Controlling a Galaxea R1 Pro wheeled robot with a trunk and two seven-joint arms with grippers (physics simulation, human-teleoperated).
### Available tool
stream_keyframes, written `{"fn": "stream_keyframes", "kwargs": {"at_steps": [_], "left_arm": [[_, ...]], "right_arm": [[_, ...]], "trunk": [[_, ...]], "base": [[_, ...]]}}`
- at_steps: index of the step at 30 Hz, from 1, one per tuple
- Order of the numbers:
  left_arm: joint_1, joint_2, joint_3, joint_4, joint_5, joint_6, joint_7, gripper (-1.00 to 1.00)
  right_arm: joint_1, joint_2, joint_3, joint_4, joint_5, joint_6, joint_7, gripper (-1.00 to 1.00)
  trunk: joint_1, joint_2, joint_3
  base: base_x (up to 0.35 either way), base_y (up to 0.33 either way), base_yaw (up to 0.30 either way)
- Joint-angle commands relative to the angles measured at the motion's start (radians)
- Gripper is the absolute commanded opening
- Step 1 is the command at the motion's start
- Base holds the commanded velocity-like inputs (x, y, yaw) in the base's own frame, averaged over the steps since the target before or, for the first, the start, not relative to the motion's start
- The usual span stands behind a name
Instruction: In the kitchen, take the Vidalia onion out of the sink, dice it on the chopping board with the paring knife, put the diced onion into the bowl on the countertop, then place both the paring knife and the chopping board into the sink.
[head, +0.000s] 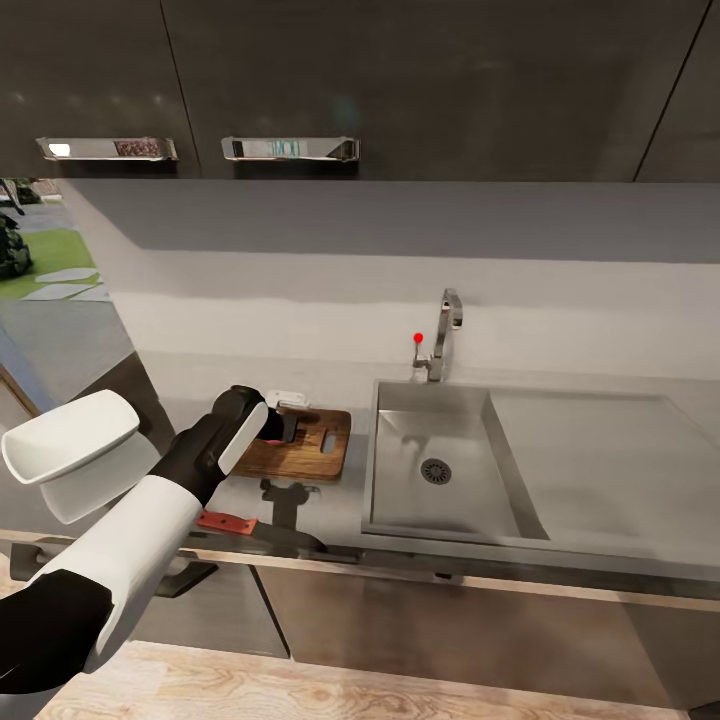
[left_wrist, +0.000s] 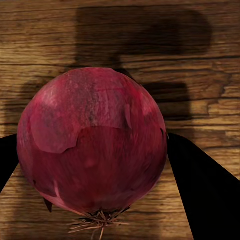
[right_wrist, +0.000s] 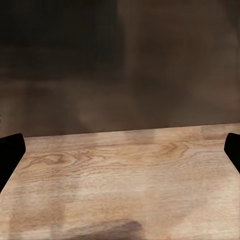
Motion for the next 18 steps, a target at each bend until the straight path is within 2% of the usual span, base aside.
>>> {"fn": "stream_keyframes", "kwargs": {"at_steps": [1,8,9,18], "left_arm": [[0.0,0.002,-0.005,0.004,0.008,0.003,0.009,-1.0],[0.0,0.001,-0.005,0.001,0.008,0.003,0.01,-1.0],[0.0,0.001,-0.005,0.002,0.008,0.003,0.009,1.0],[0.0,0.0,-0.005,0.002,0.008,0.003,0.009,1.0]], "right_arm": [[-0.001,0.0,-0.004,0.0,0.001,-0.003,-0.001,1.0],[-0.001,0.0,-0.004,0.001,0.001,-0.003,-0.002,1.0],[-0.001,0.0,-0.004,0.001,0.001,-0.003,-0.002,1.0],[-0.001,0.001,-0.003,0.001,0.001,-0.003,-0.002,1.0]], "trunk": [[0.0,-0.001,-0.001],[0.0,-0.001,-0.001],[0.0,-0.001,-0.001],[0.0,-0.001,-0.001]], "base": [[0.0,0.0,0.0],[0.0,0.0,0.0],[0.0,0.0,0.0],[0.0,0.0,0.0]]}}
